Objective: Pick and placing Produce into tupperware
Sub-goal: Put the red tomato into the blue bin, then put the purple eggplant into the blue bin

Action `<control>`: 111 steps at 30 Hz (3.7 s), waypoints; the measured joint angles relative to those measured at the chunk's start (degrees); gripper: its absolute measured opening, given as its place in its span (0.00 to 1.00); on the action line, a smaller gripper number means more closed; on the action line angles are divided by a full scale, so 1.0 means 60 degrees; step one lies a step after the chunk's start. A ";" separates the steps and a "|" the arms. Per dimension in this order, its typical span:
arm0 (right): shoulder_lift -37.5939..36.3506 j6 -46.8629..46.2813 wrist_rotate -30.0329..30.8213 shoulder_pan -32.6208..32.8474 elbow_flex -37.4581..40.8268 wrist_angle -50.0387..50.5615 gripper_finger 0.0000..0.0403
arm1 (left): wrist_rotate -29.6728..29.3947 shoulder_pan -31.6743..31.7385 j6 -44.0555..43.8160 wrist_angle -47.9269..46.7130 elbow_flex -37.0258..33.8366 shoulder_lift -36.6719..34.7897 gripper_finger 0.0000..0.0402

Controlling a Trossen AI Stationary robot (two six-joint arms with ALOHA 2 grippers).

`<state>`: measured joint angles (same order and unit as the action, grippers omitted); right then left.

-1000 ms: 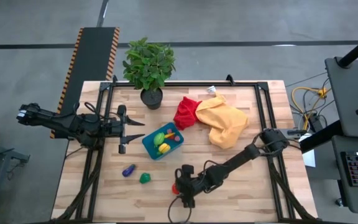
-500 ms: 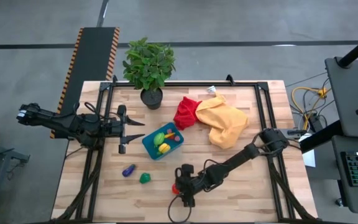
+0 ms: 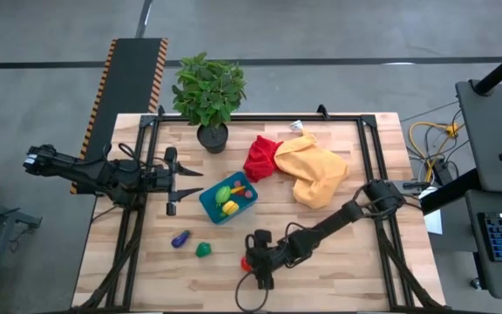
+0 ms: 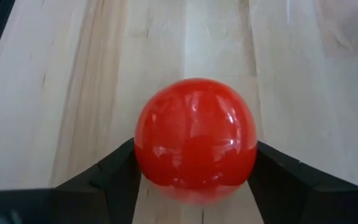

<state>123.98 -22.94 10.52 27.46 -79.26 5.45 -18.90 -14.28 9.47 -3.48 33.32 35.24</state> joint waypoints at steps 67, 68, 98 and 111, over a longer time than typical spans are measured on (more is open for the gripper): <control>-0.1461 0.1571 0.0963 -0.3796 -0.1320 0.2857 0.61 | 0.0000 0.0002 0.0067 -0.0007 -0.0004 -0.0028 0.41; -0.1461 0.1570 0.0958 -0.3800 -0.1315 0.2909 0.61 | 0.0000 0.0002 0.0067 -0.0012 -0.0004 -0.0033 0.41; -0.1457 0.1319 0.0499 -0.3818 -0.0789 0.3235 0.76 | 0.0000 0.0000 0.0067 -0.0012 -0.0012 -0.0022 0.41; -0.3272 0.2518 0.0233 -0.3321 -0.0404 0.0769 0.69 | -0.0002 0.0002 0.0067 -0.0020 -0.0015 -0.0033 0.41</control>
<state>104.35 -7.83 11.92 7.54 -81.69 10.06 -18.91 -14.27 9.87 -3.60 33.23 35.05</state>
